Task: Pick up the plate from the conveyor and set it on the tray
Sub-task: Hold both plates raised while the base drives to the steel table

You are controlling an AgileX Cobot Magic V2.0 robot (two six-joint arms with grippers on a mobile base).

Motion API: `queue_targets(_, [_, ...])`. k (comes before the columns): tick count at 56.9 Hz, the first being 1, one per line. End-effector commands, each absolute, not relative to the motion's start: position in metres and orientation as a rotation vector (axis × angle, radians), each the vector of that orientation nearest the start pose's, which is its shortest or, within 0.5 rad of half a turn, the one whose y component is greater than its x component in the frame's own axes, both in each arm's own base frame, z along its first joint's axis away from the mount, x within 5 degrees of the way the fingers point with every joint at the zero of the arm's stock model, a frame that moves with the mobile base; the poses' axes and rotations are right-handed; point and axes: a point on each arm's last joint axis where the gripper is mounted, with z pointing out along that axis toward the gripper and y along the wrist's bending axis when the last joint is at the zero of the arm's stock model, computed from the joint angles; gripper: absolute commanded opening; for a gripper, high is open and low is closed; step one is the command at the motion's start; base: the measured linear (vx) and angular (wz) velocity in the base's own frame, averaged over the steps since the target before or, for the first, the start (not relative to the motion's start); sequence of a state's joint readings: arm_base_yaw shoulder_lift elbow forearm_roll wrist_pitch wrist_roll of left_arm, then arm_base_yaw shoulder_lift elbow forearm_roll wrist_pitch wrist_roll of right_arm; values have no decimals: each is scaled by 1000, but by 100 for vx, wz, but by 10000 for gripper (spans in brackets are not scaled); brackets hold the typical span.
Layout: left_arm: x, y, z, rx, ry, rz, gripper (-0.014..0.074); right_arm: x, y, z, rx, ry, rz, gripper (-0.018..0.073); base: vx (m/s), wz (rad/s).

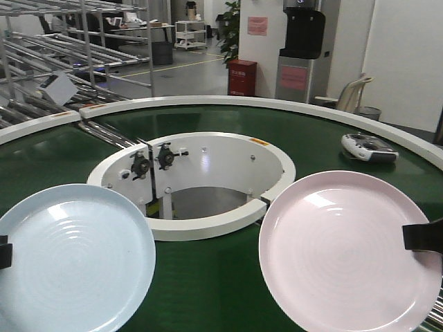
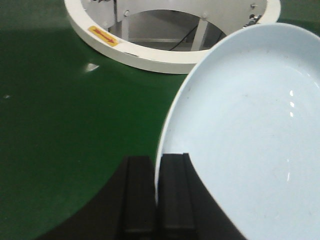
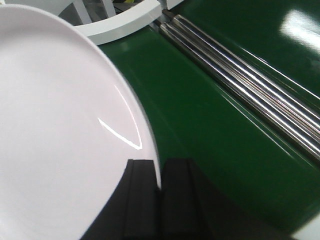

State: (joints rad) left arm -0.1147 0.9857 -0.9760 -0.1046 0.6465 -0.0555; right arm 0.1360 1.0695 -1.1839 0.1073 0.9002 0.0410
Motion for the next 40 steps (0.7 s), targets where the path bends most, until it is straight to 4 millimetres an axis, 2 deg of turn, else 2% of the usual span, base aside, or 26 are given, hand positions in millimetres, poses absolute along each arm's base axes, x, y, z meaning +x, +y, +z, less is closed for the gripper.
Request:
queue_targets(1, [199, -29, 391, -7, 2015, -245, -6, 204, 34, 420, -68, 2157, 226, -12, -11, -37])
queue_targets(40, [199, -29, 391, -7, 2015, -245, -6, 204, 34, 420, -69, 2157, 225, -12, -17, -56])
